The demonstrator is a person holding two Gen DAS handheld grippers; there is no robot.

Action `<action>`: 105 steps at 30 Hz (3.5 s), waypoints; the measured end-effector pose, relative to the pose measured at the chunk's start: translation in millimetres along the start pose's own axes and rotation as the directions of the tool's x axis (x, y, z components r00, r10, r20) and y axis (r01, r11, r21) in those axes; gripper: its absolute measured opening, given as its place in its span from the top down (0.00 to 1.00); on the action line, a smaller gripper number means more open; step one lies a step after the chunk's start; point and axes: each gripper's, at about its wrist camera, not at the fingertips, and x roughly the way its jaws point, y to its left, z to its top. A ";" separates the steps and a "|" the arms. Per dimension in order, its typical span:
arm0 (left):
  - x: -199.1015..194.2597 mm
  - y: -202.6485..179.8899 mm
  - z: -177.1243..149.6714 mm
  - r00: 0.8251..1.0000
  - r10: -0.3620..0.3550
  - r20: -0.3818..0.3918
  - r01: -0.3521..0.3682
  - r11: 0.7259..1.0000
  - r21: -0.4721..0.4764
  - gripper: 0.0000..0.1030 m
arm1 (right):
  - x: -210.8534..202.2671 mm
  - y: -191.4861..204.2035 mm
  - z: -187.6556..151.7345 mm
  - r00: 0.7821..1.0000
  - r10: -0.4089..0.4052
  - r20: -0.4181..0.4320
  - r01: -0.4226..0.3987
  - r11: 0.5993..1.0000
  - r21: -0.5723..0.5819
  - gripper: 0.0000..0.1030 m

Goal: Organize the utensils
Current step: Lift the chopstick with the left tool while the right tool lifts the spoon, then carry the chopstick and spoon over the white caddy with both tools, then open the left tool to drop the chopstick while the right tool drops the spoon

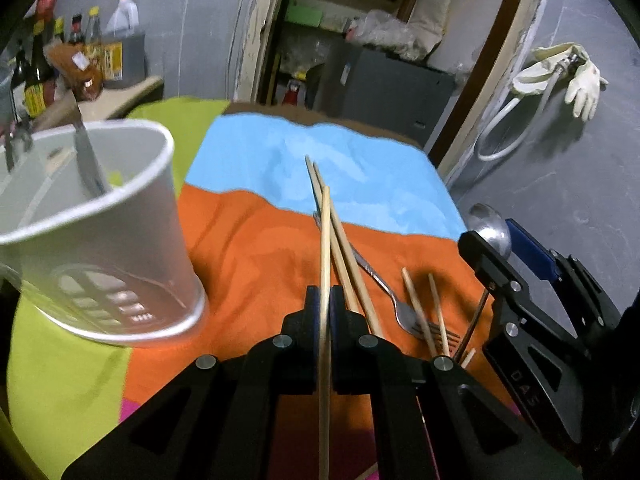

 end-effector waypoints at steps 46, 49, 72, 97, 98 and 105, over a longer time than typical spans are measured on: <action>-174.8 174.1 107.4 0.886 0.072 0.458 -0.008 0.990 -0.138 0.97 | -56.4 126.3 145.1 0.927 0.019 0.375 -0.014 1.000 -0.016 0.60; -170.8 191.0 107.9 0.886 0.083 0.456 -0.003 0.985 -0.174 0.97 | -49.6 134.0 145.9 0.931 0.018 0.366 -0.012 1.000 -0.019 0.60; -124.5 200.9 90.5 0.885 0.078 0.459 -0.010 0.989 -0.149 0.97 | 2.9 152.2 120.5 0.970 0.004 0.242 0.005 0.999 -0.035 0.60; -119.1 180.7 57.7 0.950 0.036 0.310 -0.024 0.999 -0.044 0.96 | 10.2 152.1 83.0 0.991 0.119 0.065 -0.120 0.993 0.022 0.59; -119.4 180.5 57.9 0.952 0.033 0.304 -0.021 0.999 -0.044 0.96 | 10.0 151.7 82.9 0.991 0.121 0.062 -0.123 0.992 0.023 0.59; -122.2 181.5 56.2 0.964 0.023 0.266 -0.006 0.998 -0.065 0.88 | 6.3 149.2 81.1 0.987 0.156 0.034 -0.157 0.987 0.043 0.58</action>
